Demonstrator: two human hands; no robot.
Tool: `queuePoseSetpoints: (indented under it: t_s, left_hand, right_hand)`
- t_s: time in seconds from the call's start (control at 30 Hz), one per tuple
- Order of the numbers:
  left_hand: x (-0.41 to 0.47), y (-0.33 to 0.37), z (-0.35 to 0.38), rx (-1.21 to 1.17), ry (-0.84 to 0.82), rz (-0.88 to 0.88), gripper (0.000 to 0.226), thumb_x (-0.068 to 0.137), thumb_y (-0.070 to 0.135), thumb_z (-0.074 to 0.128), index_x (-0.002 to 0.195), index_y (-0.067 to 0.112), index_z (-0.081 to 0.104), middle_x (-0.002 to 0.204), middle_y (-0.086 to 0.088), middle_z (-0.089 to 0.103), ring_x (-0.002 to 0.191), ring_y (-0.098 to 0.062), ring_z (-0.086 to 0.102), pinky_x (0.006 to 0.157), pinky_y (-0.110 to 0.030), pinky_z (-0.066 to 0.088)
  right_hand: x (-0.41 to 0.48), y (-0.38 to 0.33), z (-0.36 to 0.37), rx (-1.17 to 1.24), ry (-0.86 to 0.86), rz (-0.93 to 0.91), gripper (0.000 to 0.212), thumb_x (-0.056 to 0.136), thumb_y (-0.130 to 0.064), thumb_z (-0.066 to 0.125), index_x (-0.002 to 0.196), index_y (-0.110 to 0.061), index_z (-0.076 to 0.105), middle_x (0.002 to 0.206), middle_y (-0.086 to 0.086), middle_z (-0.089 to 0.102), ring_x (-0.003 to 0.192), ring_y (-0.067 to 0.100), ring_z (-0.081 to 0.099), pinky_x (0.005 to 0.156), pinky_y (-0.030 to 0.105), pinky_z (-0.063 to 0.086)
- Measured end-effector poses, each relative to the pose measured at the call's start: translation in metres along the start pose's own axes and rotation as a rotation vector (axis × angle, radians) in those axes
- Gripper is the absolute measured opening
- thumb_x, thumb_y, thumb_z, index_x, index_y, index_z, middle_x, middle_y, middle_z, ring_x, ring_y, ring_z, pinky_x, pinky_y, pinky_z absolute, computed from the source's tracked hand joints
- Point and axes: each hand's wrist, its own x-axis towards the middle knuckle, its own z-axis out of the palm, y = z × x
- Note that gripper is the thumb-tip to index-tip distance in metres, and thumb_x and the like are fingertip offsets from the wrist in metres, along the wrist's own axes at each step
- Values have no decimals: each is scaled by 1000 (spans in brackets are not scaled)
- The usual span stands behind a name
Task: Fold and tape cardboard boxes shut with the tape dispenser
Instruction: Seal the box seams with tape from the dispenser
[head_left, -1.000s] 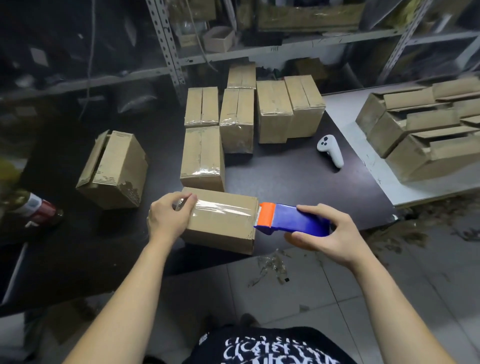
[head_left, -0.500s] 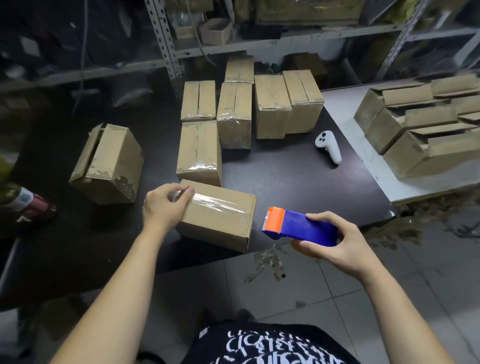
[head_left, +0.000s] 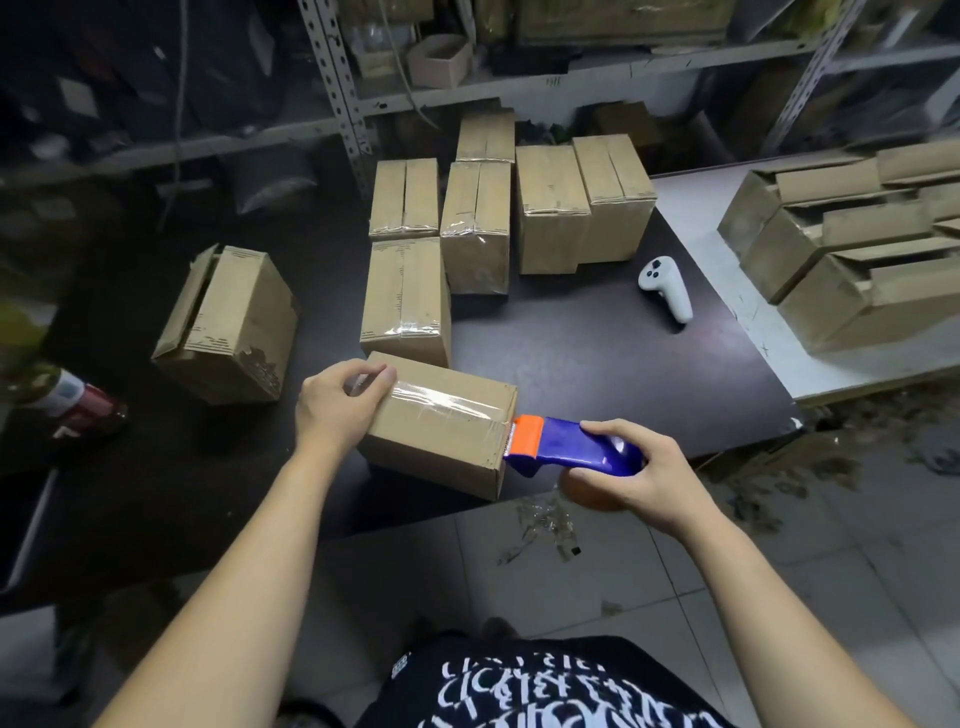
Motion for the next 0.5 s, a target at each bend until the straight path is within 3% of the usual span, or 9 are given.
queuePoseSetpoints:
  t_s: [0.1,0.2,0.33,0.43,0.5]
  left_hand:
    - [-1,0,-1,-2,-8,-23,28,88,53,72,99,28,80,88,6,68,86,-18,61,73,-34,50]
    - [-3,2,-3,-24,-3,-55,27,89,53,71,99,28,78,91,6,68,88,-18,60,73,-33,47]
    - [-11,1,-2,-68,8,-61,20,94,41,67,106,25,70,107,5,66,100,-20,60,82,-33,45]
    - [-22,-1,-3,-129,-54,-83,22,99,30,61,121,26,61,118,4,59,109,-18,55,88,-33,42]
    - [-28,-2,-4,-177,-74,-93,25,99,25,62,124,27,59,123,4,57,112,-17,53,92,-34,42]
  right_hand:
    - [-1,9,8,-34,9,30,45,74,-33,92,116,-34,76,109,-19,73,102,-2,67,93,22,53]
    - [-2,14,11,-84,43,45,50,71,-35,94,118,-31,76,110,-19,71,103,-4,64,88,16,48]
    - [0,13,8,-37,188,94,40,75,-38,90,113,-35,76,114,-20,71,107,0,63,91,21,50]
    - [2,7,14,-16,292,105,26,89,-29,79,114,-29,75,113,-15,71,108,6,65,97,28,51]
    - [5,2,17,26,370,116,27,93,-23,74,120,-25,72,116,-10,70,110,11,65,98,31,51]
